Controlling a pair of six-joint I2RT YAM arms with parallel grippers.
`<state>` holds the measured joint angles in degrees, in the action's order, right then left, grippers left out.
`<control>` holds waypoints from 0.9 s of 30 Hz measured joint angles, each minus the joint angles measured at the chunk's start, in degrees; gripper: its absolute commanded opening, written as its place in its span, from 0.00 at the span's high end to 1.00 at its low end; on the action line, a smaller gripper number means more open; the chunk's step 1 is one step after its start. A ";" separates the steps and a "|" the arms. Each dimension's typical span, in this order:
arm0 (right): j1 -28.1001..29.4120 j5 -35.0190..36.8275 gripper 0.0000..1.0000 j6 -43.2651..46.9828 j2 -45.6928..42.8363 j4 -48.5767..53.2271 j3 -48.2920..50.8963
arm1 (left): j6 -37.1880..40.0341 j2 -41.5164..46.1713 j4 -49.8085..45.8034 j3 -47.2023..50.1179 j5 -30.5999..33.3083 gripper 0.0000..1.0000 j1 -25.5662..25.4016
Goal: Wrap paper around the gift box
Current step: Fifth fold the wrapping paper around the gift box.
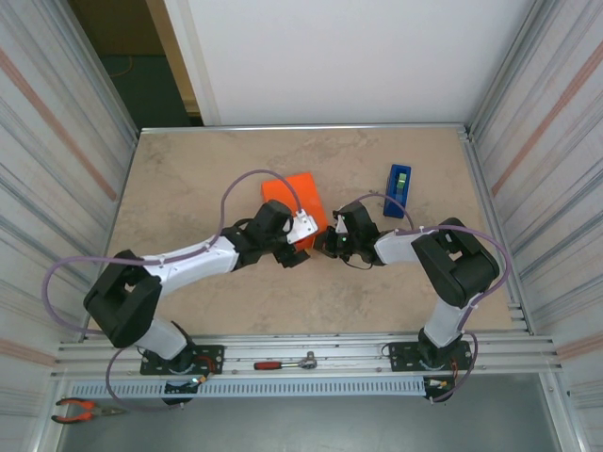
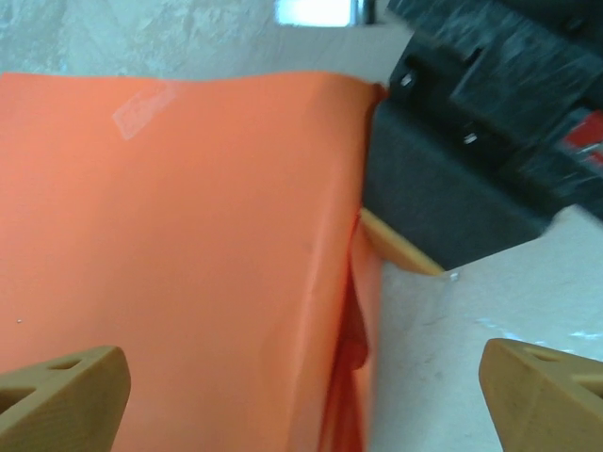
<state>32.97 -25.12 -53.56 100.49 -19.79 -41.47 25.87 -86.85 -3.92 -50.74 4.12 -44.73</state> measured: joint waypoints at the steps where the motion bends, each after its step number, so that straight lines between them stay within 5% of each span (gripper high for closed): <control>1: 0.00 -0.09 1.00 0.00 0.02 0.00 0.00 | 0.79 -0.66 0.63 0.17 1.01 0.02 0.00; 14: -0.07 -0.26 1.00 0.00 0.02 -0.02 -0.02 | 4.59 -6.23 4.26 0.57 5.01 0.02 -0.02; 27: -0.37 -0.28 1.00 0.00 0.02 -0.02 -0.04 | 6.03 -7.67 5.75 0.02 8.00 0.28 0.39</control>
<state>32.60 -25.41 -53.56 100.51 -19.81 -41.52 31.90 -94.52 1.83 -50.72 12.12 -44.34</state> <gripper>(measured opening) 0.063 0.734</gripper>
